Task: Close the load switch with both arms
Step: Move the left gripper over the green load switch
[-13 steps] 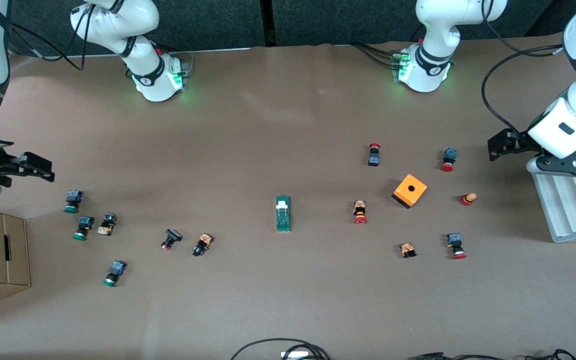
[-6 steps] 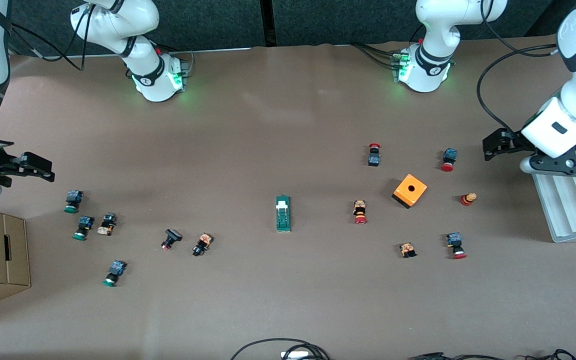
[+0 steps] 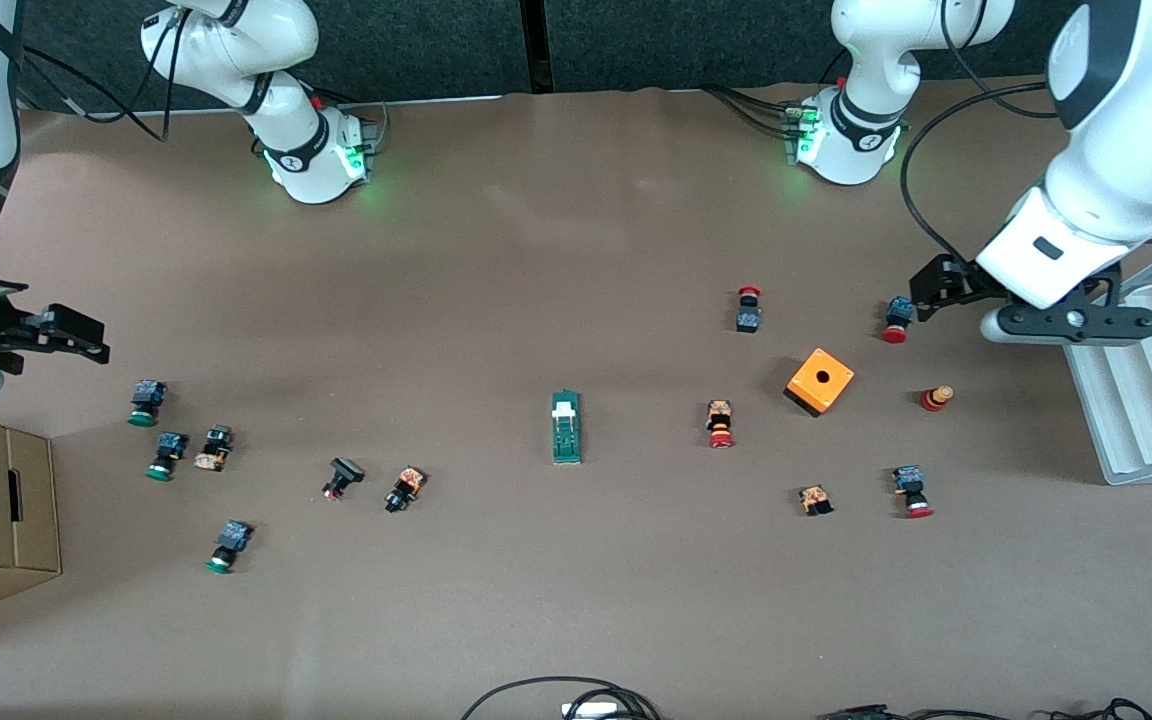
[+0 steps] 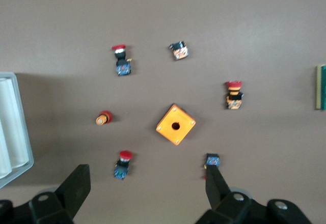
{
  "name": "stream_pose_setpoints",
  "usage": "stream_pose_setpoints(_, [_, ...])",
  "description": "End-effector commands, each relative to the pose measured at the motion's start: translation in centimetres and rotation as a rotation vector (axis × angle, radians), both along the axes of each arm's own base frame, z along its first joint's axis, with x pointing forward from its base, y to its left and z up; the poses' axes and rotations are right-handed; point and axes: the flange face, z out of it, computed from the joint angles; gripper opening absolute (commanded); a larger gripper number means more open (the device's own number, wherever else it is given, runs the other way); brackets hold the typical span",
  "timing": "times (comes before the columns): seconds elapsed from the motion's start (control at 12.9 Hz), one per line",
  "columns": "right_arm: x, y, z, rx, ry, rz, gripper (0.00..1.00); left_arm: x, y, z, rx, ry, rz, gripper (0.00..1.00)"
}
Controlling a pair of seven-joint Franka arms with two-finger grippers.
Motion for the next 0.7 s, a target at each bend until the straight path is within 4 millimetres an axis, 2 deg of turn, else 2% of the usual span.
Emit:
stream_pose_setpoints(0.0, [0.2, 0.0, 0.4, -0.021, -0.01, 0.007, 1.0, -0.1, -4.8, 0.0, -0.021, -0.025, 0.067, 1.0])
stream_pose_setpoints(0.23, [0.2, -0.1, 0.4, -0.019, -0.012, 0.004, 1.0, -0.9, -11.2, -0.9, -0.064, -0.06, 0.135, 1.0])
stream_pose_setpoints(0.62, [0.2, 0.0, 0.4, -0.018, -0.012, 0.002, 1.0, -0.9, -19.1, -3.7, -0.187, -0.128, 0.194, 1.0])
